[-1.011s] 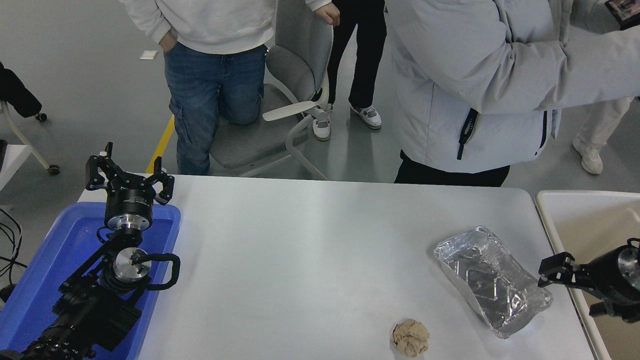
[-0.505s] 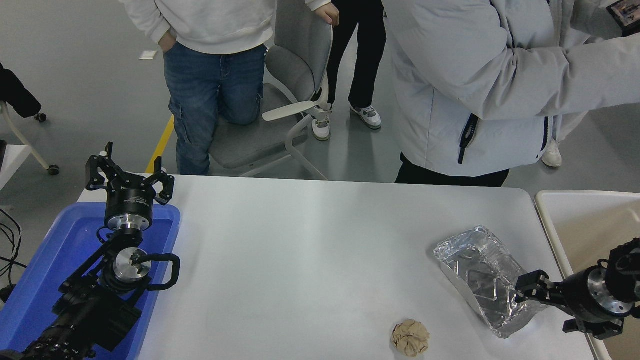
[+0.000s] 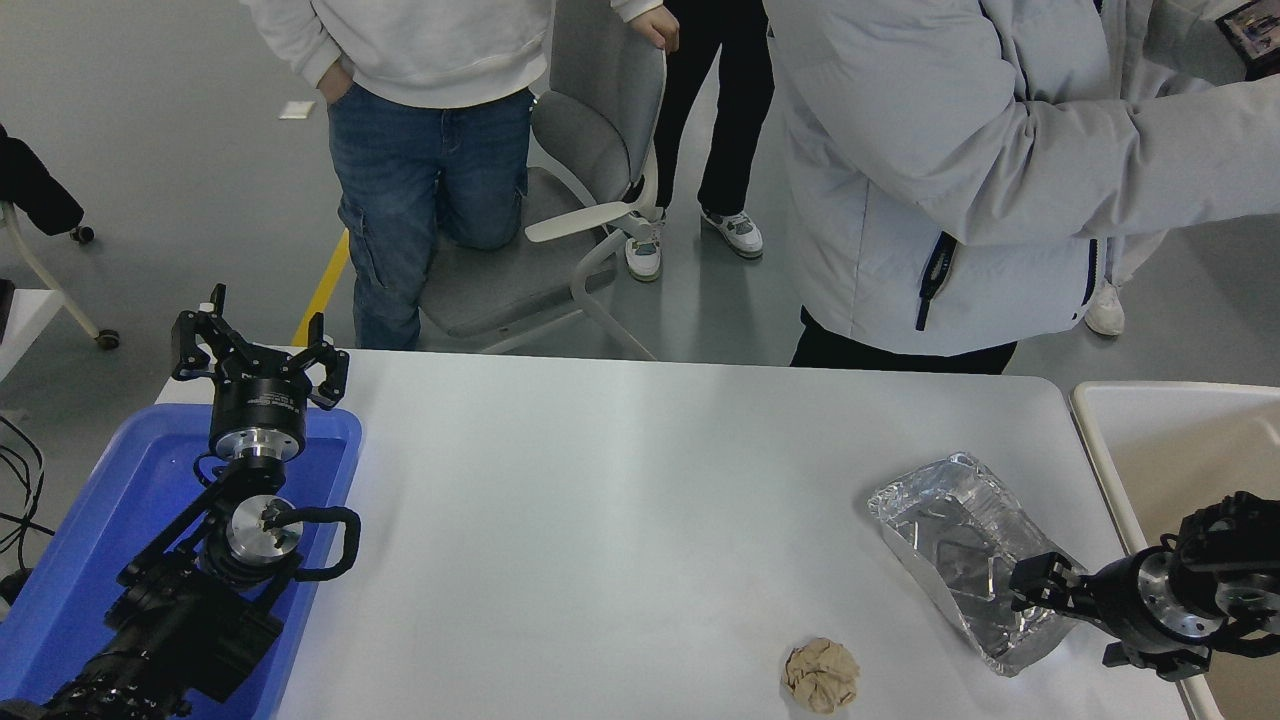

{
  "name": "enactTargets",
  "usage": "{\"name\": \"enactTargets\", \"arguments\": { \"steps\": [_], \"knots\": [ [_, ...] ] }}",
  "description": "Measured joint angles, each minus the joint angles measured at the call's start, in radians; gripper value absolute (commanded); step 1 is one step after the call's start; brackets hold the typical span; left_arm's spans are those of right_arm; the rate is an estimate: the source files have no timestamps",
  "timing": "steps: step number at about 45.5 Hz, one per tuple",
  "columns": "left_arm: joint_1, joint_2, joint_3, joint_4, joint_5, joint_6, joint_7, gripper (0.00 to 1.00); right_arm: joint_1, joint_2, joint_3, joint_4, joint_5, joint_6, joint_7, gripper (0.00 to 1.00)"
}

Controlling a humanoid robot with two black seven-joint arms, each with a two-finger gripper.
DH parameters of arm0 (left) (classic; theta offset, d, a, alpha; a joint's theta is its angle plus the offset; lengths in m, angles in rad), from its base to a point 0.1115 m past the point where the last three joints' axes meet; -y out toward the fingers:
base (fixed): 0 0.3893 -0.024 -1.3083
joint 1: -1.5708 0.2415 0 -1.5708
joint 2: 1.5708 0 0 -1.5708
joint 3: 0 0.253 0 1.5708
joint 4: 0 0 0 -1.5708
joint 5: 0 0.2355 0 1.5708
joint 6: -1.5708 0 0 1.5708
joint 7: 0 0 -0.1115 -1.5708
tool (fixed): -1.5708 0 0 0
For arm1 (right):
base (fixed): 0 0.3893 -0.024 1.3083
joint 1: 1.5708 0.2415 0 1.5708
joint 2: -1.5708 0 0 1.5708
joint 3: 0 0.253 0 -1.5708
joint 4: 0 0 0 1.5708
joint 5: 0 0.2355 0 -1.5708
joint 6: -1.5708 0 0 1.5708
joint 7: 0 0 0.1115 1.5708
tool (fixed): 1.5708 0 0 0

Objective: Pick up foil plate and place in dustbin

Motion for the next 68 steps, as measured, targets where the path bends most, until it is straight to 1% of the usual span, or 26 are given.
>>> {"name": "enactTargets", "arguments": {
  "steps": [3, 11, 13, 16, 18, 22, 26, 31, 32, 34, 35, 37, 40, 43, 68],
  "knots": [
    [0.0, 0.0, 0.0, 0.0, 0.0, 0.0, 0.0, 0.99, -0.01, 0.005, 0.003, -0.013, 0.0, -0.002, 0.0, 0.89],
    [0.0, 0.0, 0.0, 0.0, 0.0, 0.0, 0.0, 0.99, -0.027, 0.021, 0.01, -0.033, 0.001, -0.005, 0.0, 0.64],
    [0.0, 0.0, 0.0, 0.0, 0.0, 0.0, 0.0, 0.99, -0.031, 0.024, 0.013, -0.037, 0.001, -0.007, 0.0, 0.63],
    [0.0, 0.0, 0.0, 0.0, 0.0, 0.0, 0.0, 0.99, -0.036, 0.027, 0.015, -0.04, 0.001, -0.01, -0.001, 0.58],
    [0.0, 0.0, 0.0, 0.0, 0.0, 0.0, 0.0, 0.99, -0.038, 0.029, 0.016, -0.042, 0.001, -0.011, -0.001, 0.58],
    [0.0, 0.0, 0.0, 0.0, 0.0, 0.0, 0.0, 0.99, -0.042, 0.031, 0.018, -0.044, 0.001, -0.013, -0.001, 0.54],
    [0.0, 0.0, 0.0, 0.0, 0.0, 0.0, 0.0, 0.99, -0.045, 0.033, 0.019, -0.046, 0.001, -0.014, -0.001, 0.53],
    [0.0, 0.0, 0.0, 0.0, 0.0, 0.0, 0.0, 0.99, -0.047, 0.033, 0.02, -0.048, 0.0, -0.015, -0.001, 0.45],
    [0.0, 0.0, 0.0, 0.0, 0.0, 0.0, 0.0, 0.99, -0.048, 0.033, 0.02, -0.048, 0.0, -0.015, -0.001, 0.42],
    [0.0, 0.0, 0.0, 0.0, 0.0, 0.0, 0.0, 0.99, -0.049, 0.033, 0.02, -0.048, 0.0, -0.015, -0.001, 0.28],
    [0.0, 0.0, 0.0, 0.0, 0.0, 0.0, 0.0, 0.99, -0.05, 0.033, 0.02, -0.048, 0.0, -0.015, -0.001, 0.23],
    [0.0, 0.0, 0.0, 0.0, 0.0, 0.0, 0.0, 0.99, -0.051, 0.033, 0.02, -0.048, 0.0, -0.016, -0.001, 0.17],
    [0.0, 0.0, 0.0, 0.0, 0.0, 0.0, 0.0, 0.99, -0.052, 0.033, 0.021, -0.048, 0.0, -0.016, -0.001, 0.03],
    [0.0, 0.0, 0.0, 0.0, 0.0, 0.0, 0.0, 0.99, -0.054, 0.034, 0.021, -0.048, -0.001, -0.016, 0.0, 0.0],
    [0.0, 0.0, 0.0, 0.0, 0.0, 0.0, 0.0, 0.99, -0.057, 0.031, 0.02, -0.044, -0.013, -0.015, 0.001, 0.0]
  ]
}}
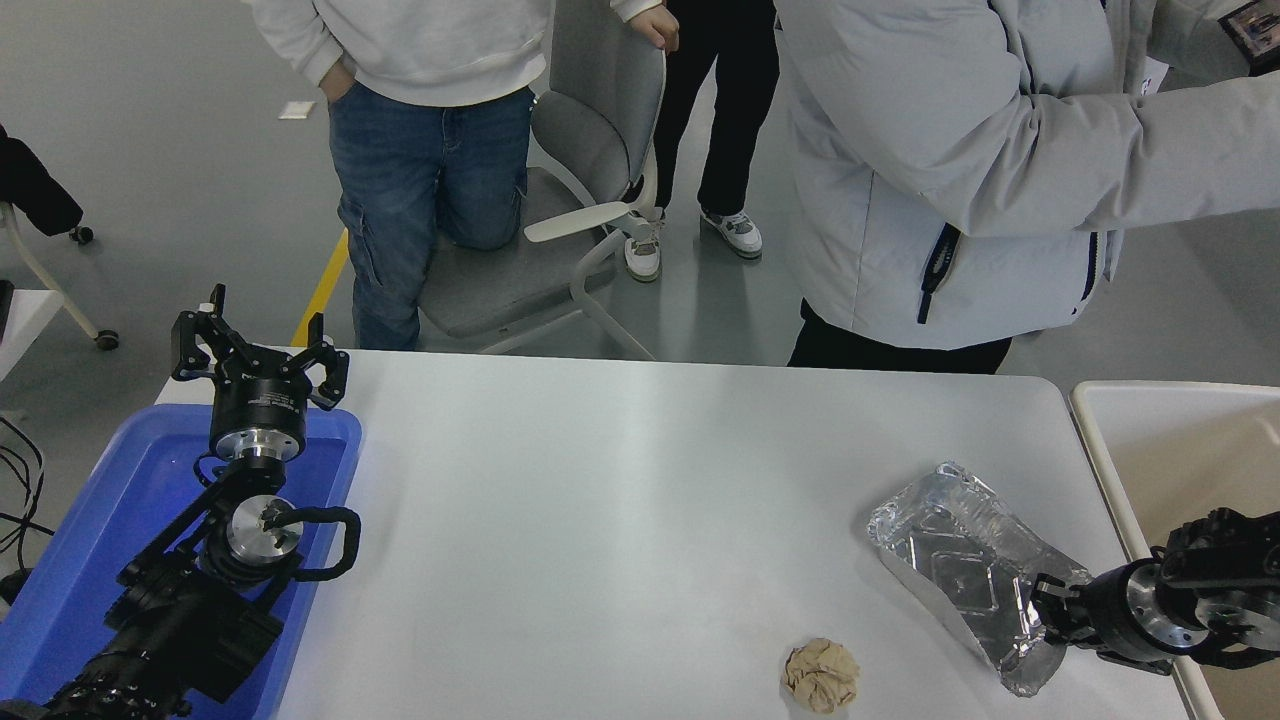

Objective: Pick up foil plate and place in dustbin

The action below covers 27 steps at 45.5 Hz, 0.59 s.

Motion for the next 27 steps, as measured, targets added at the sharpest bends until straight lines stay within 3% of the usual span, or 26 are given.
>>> {"name": "enactTargets", "arguments": {
  "steps": [27],
  "knots": [
    [0.0, 0.0, 0.0, 0.0, 0.0, 0.0, 0.0, 0.99, 0.04, -0.054, -0.003, 0.008, -0.023, 0.023, 0.002, 0.0]
  ]
}}
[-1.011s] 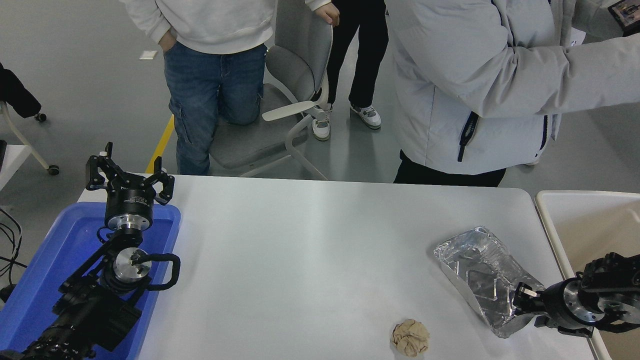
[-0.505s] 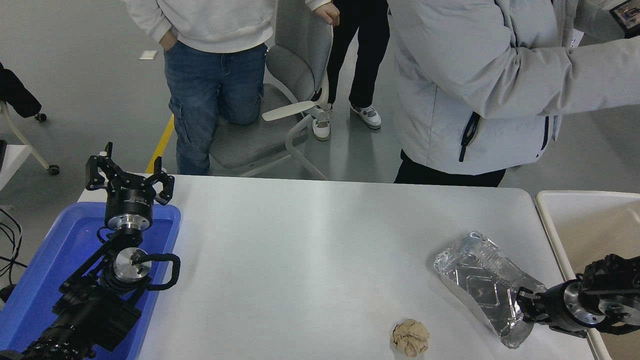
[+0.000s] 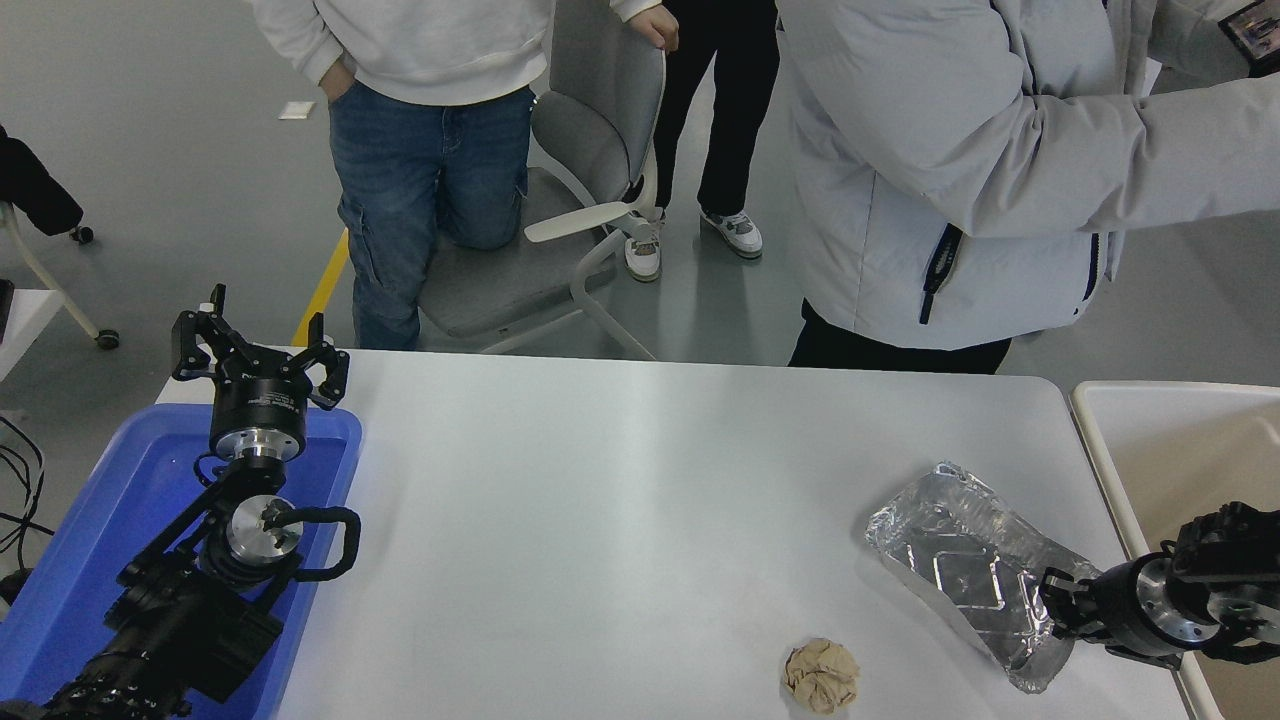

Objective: Pick up foil plate and place in dustbin

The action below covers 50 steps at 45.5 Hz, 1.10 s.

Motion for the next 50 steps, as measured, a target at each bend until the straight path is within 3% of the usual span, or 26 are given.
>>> {"name": "enactTargets", "arguments": {
  "steps": [50],
  "knots": [
    [0.0, 0.0, 0.0, 0.0, 0.0, 0.0, 0.0, 0.99, 0.372, -0.342, -0.064, 0.148, -0.193, 0.261, -0.017, 0.0]
  ]
}}
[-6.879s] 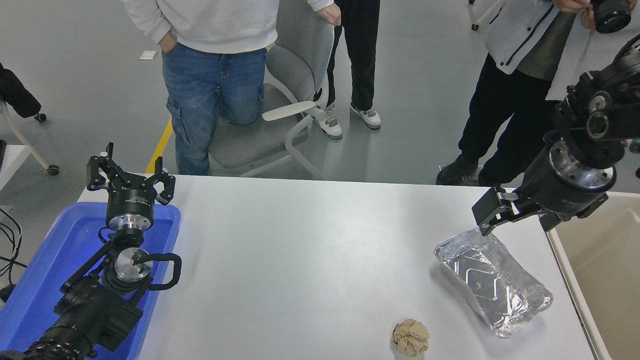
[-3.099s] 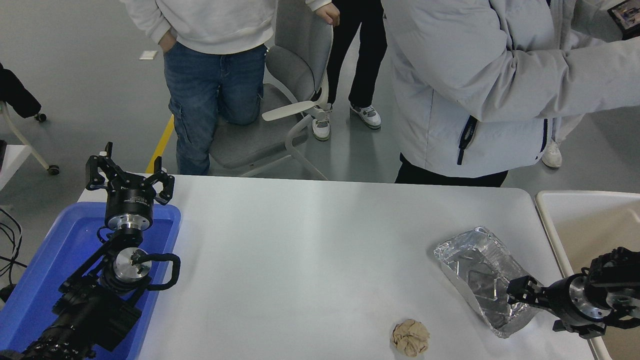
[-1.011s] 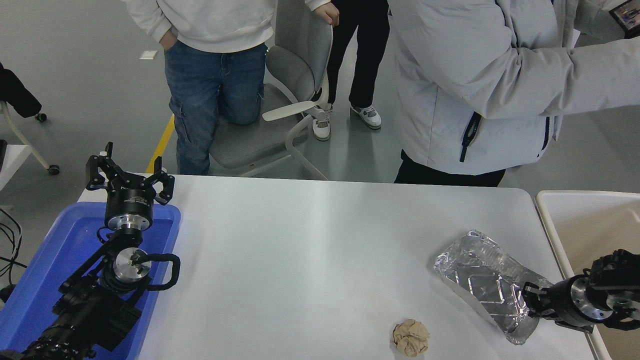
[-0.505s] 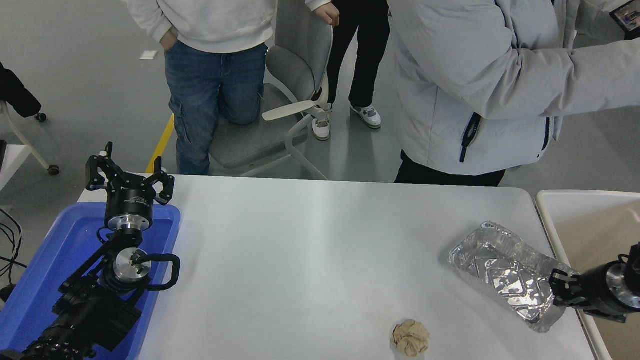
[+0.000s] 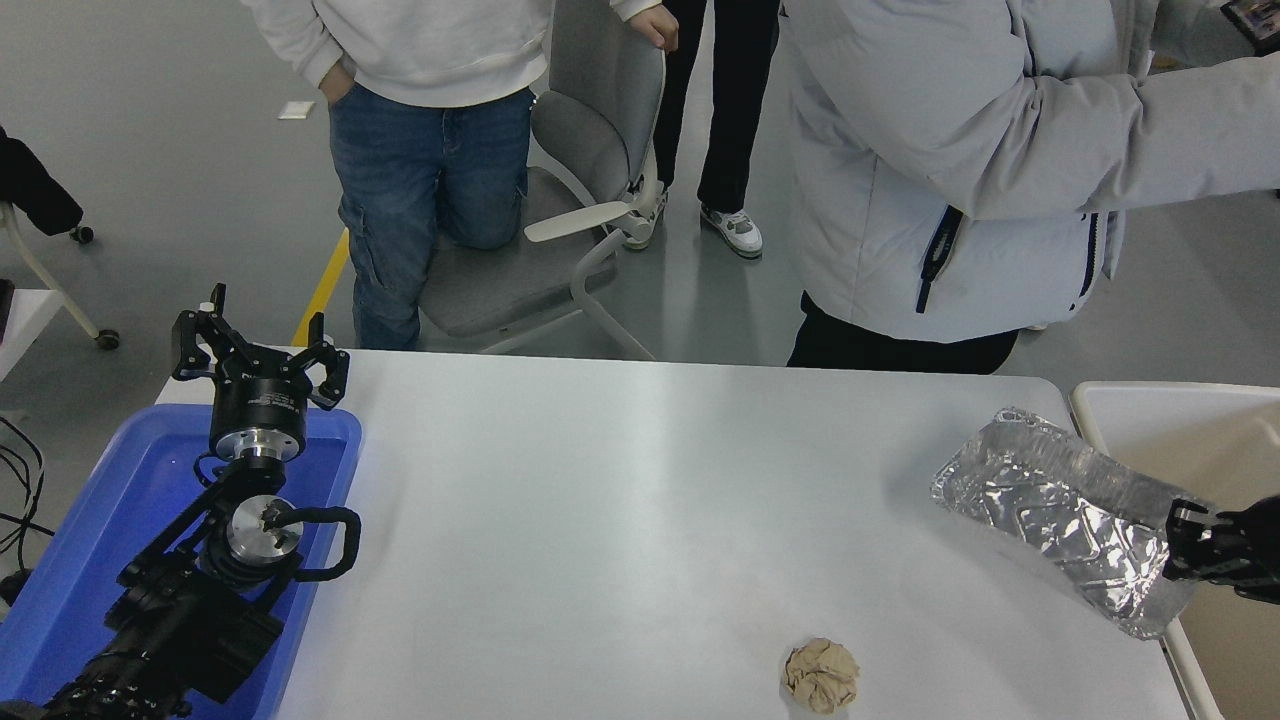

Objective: Pick up foil plate and place in dustbin

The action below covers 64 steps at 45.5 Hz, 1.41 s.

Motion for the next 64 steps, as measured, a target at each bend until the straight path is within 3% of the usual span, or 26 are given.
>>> {"name": "enactTargets", "arguments": {
  "steps": [27, 44, 64],
  "knots": [
    [0.0, 0.0, 0.0, 0.0, 0.0, 0.0, 0.0, 0.99, 0.301, -0.052, -0.109, 0.006, -0.016, 0.171, -0.045, 0.0],
    [0.0, 0.0, 0.0, 0.0, 0.0, 0.0, 0.0, 0.99, 0.49, -0.085, -0.143, -0.003, -0.026, 0.291, -0.101, 0.0],
    [0.0, 0.0, 0.0, 0.0, 0.0, 0.0, 0.0, 0.99, 0.574, -0.16, -0.14, -0.183, -0.017, 0.26, -0.159, 0.0]
  ]
}}
